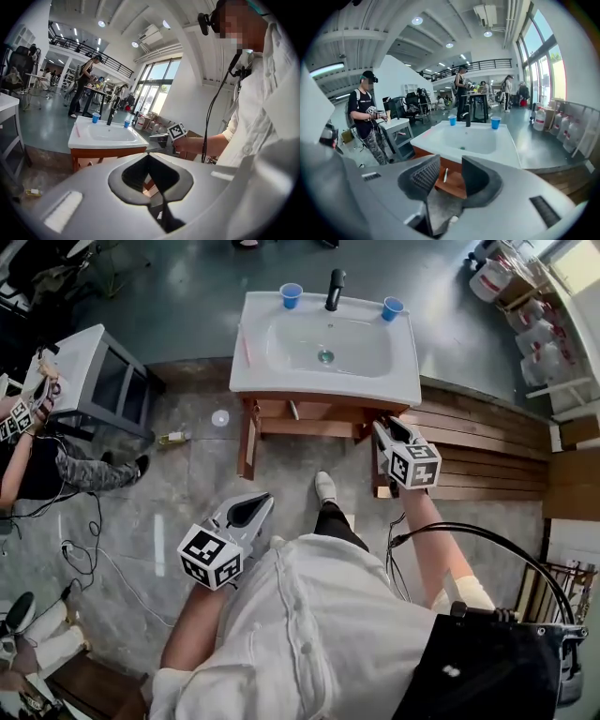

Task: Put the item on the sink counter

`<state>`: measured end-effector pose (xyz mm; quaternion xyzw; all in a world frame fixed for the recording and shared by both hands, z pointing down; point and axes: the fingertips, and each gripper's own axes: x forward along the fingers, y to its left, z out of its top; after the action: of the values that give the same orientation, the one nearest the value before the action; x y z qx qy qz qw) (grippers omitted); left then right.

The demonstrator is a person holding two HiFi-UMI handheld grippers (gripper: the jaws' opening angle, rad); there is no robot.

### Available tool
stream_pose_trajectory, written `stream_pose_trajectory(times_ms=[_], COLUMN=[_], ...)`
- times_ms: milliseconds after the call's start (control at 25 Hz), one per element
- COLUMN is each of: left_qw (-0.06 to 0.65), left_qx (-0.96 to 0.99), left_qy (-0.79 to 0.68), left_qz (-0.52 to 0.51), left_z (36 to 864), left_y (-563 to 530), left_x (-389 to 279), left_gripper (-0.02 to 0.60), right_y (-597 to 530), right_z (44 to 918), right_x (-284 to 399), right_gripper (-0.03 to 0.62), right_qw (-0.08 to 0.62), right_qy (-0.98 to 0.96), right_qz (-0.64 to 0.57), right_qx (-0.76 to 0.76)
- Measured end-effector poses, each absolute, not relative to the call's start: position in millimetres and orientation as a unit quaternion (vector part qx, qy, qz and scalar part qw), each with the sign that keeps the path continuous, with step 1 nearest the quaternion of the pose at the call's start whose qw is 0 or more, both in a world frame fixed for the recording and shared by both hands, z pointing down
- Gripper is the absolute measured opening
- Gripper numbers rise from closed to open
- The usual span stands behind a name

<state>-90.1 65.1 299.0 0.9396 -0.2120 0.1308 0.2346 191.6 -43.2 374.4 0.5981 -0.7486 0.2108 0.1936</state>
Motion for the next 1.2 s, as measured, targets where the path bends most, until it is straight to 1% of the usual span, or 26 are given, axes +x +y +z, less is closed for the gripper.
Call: stream_pose_trajectory(times_ms=[200,440,560,640,680,800,880,1200], left_qw=[0.232,0.238,0.237,0.236,0.236,0.236,0.238,0.244], left_qx=[0.936,0.931,0.928,0.926,0.925,0.92,0.916,0.902], left_qy=[-0.227,-0.242,-0.249,-0.256,-0.26,-0.272,-0.282,-0.308], left_qz=[0.138,0.134,0.142,0.145,0.146,0.151,0.156,0.176], left_z=[298,290,291,290,289,289,290,299], left_y=[17,-44,-70,-86,-93,-108,-115,-132], left_x=[-39,20,41,53,57,65,66,68], left_gripper=[0.006,0.006,0.005,0.006,0.006,0.006,0.005,0.005], right_y=[-122,-220,-268,-297,-311,-349,-371,-429], right_z=[367,368,374,378,379,380,383,421], right_x=[260,323,352,370,378,393,399,422], right_gripper=[0.157,0.16,0.164,0.18,0.187,0.246,0.271,0.335], right_qw=[0.195,0.226,0.226,0.222,0.22,0.213,0.214,0.231], right_qy=[-0.747,-0.749,-0.75,-0.749,-0.748,-0.749,-0.751,-0.756], right_qz=[0.191,0.155,0.152,0.155,0.153,0.139,0.131,0.134], right_qx=[0.606,0.603,0.603,0.605,0.607,0.611,0.61,0.597])
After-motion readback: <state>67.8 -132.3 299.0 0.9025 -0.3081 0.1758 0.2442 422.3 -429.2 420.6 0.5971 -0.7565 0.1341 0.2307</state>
